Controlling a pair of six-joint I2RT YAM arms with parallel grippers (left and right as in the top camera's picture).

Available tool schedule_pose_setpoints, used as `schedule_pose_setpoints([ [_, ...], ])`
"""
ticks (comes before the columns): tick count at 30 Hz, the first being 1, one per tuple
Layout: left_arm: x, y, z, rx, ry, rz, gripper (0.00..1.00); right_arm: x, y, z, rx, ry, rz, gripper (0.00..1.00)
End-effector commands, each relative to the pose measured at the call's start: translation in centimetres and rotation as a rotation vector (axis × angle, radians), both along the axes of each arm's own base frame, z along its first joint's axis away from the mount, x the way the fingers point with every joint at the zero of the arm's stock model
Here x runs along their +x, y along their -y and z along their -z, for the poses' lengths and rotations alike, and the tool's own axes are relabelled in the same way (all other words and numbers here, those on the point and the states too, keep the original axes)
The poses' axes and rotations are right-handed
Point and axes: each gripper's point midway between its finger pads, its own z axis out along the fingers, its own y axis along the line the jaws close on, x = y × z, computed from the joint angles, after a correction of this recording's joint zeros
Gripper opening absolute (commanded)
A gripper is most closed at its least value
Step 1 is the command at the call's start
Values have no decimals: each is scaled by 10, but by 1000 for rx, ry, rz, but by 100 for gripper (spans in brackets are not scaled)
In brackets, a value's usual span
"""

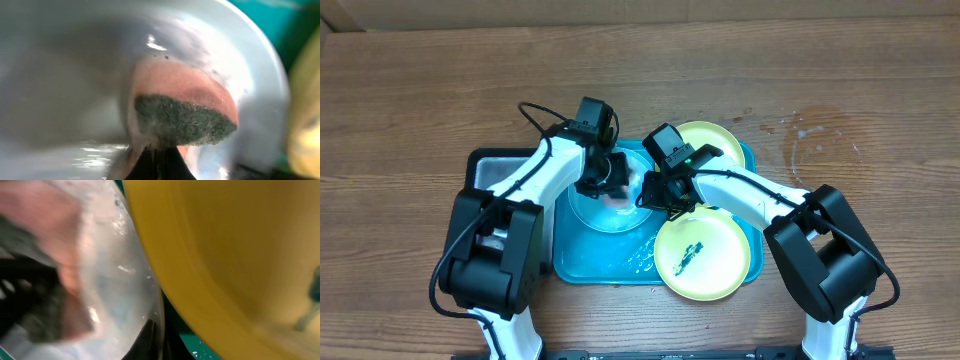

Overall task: Clean dirty plates on tray and stack at the side
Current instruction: 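Scrub the white plate with the sponge while the right gripper holds it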

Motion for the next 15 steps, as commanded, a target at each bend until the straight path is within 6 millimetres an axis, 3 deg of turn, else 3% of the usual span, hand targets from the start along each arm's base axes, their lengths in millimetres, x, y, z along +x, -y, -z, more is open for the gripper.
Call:
schedule_pose_setpoints([
  [1,-26,43,-1,-210,-107,106,4,-8,6,17,-60,-6,-37,4],
  [5,-19,34,0,-187,-102,66,4,-9,7,17,-64,-9,-37,4],
  [8,0,15,-15,-140,-64,7,4,-9,7,18,-66,-12,-38,4],
  [12,15,-16,-55,2,20,-43,4,-9,7,17,-65,-11,-37,4],
  [15,14,-48,-92,168,83,-96,4,-9,7,17,-65,-12,-37,4],
])
